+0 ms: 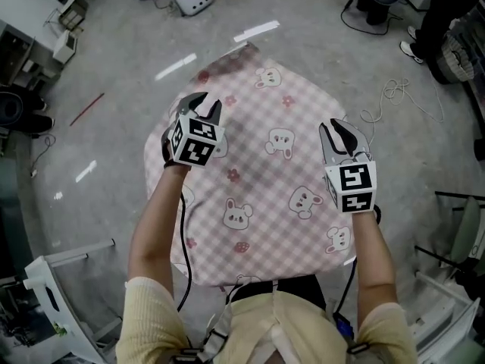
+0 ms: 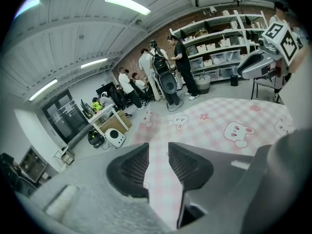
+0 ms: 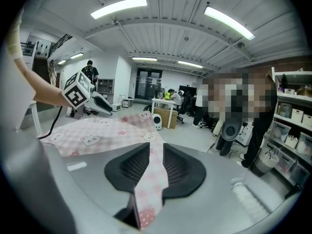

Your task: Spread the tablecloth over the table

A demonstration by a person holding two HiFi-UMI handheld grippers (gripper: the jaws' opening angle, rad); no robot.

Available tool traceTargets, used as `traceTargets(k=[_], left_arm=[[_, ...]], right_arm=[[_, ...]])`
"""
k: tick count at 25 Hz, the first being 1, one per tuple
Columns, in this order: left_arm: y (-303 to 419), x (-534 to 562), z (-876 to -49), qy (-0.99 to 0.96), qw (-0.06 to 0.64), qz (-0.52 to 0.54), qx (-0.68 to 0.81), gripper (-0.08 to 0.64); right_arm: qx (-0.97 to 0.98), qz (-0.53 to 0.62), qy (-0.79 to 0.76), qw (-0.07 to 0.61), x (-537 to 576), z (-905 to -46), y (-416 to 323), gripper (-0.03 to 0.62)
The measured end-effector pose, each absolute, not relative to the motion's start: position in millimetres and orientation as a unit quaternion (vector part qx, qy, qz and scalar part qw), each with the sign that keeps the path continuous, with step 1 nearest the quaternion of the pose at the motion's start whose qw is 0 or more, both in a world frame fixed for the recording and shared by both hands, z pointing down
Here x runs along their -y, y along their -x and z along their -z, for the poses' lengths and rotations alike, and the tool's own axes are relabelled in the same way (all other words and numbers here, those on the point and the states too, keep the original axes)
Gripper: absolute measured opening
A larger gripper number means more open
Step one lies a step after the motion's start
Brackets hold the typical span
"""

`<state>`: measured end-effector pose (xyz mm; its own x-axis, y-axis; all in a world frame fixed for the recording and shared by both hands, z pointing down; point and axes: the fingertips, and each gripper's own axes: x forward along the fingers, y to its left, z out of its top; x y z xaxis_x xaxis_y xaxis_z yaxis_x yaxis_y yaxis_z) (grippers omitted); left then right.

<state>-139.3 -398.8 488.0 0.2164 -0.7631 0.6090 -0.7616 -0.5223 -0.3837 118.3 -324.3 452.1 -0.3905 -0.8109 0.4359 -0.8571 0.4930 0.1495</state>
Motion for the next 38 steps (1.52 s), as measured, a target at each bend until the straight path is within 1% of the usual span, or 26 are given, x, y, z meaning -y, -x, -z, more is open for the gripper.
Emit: traceTargets(k=[2,4,8,11,13,14,20,24,26,31,38], left_arm=[[149,380,-477,0.784,-0.001,0.386,-0.486,0.127],[159,361,-465,0.789,-0.005,0.377,-0.485,0.087],[183,323,-433,0.798,-0.016,0.350,-0.491,0.050],[192,294,-419,0.804,-0.020,0.331,-0.493,0.021],[196,275,-413,0.807,-0.020,0.326,-0.492,0.013],[197,264,-409,0.807,-0.020,0.325,-0.492,0.006],[195,190,-380,0.808,0.009,0.310,-0.501,0.006],[210,150,-371,0.783,0.014,0.317,-0.535,0.005],[213,134,-370,0.778,-0.002,0.305,-0.549,0.005],[195,98,-370,0.797,-0.078,0.231,-0.552,0.003],[185,50,-359,0.786,-0.085,0.209,-0.575,0.005]], right_arm=[[0.830,-0.054,-0.509,0.222,309,-442,-120,0.094],[0.825,-0.044,-0.518,0.221,292,-431,-122,0.094],[0.821,-0.043,-0.533,0.200,258,-411,-123,0.085],[0.814,-0.061,-0.547,0.188,231,-400,-126,0.048],[0.805,-0.060,-0.558,0.192,216,-393,-128,0.025],[0.800,-0.057,-0.564,0.196,210,-390,-128,0.004],[0.788,-0.053,-0.574,0.215,169,-381,-132,0.005],[0.794,-0.061,-0.568,0.205,143,-375,-131,0.004],[0.800,-0.067,-0.562,0.197,130,-372,-132,0.003],[0.815,-0.062,-0.545,0.189,98,-363,-131,0.003],[0.829,-0.058,-0.523,0.191,65,-353,-128,0.003]])
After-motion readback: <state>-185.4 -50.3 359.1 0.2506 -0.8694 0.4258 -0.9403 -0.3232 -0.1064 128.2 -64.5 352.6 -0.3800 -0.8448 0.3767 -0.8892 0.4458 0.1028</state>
